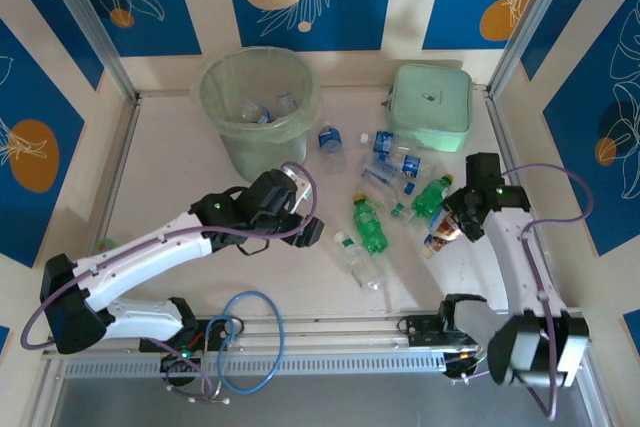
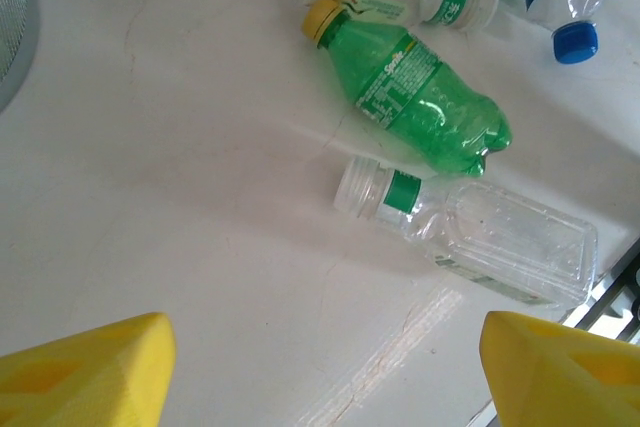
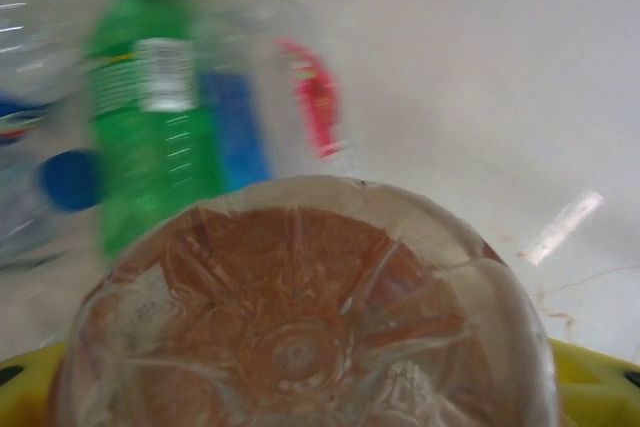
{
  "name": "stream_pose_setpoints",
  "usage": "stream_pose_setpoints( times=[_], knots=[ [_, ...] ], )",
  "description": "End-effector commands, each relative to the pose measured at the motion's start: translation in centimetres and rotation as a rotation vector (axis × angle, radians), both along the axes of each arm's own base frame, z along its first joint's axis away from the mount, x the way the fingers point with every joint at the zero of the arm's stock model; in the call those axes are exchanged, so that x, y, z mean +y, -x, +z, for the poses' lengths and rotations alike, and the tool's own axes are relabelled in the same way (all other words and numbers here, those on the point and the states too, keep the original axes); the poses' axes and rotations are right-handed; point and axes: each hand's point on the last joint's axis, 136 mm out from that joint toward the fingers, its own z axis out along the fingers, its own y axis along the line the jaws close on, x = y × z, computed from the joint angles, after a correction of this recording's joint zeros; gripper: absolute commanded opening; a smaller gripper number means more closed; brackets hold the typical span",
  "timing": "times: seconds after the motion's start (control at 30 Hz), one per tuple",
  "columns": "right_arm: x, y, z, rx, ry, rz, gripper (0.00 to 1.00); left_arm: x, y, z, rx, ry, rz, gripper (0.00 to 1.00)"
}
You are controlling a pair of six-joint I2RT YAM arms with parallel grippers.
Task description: Put the plastic bottles in the bin
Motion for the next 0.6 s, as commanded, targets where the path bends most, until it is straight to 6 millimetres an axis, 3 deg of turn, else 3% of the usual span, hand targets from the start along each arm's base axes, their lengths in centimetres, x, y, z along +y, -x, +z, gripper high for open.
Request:
stream_pose_setpoints(
  times=[0.0,0.23,0.43,0.57],
  knots=[
    [3.1,-0.3,3.1,-0.097,-0.063,0.094,0.62,0.5,0.1,-0.1,-0.005,0.006,0.019,0.80],
    [10.4,-3.4,9.9,-0.339,-0.177,0.342,0.62,2.1,0.1,-0.1,-0.028,-0.020,0.060,0.81],
    [17.1,-7.2,17.2,-0.543,-0.281,0.542,0.63,4.2,0.4,-1.0,-0.018,-0.041,0.131,0.81],
    [20.5,-9.9,21.2,-0.635,-0.345,0.622,0.63,4.8,0.6,-0.6,-0.025,-0.019,0.151,0.81]
  ],
)
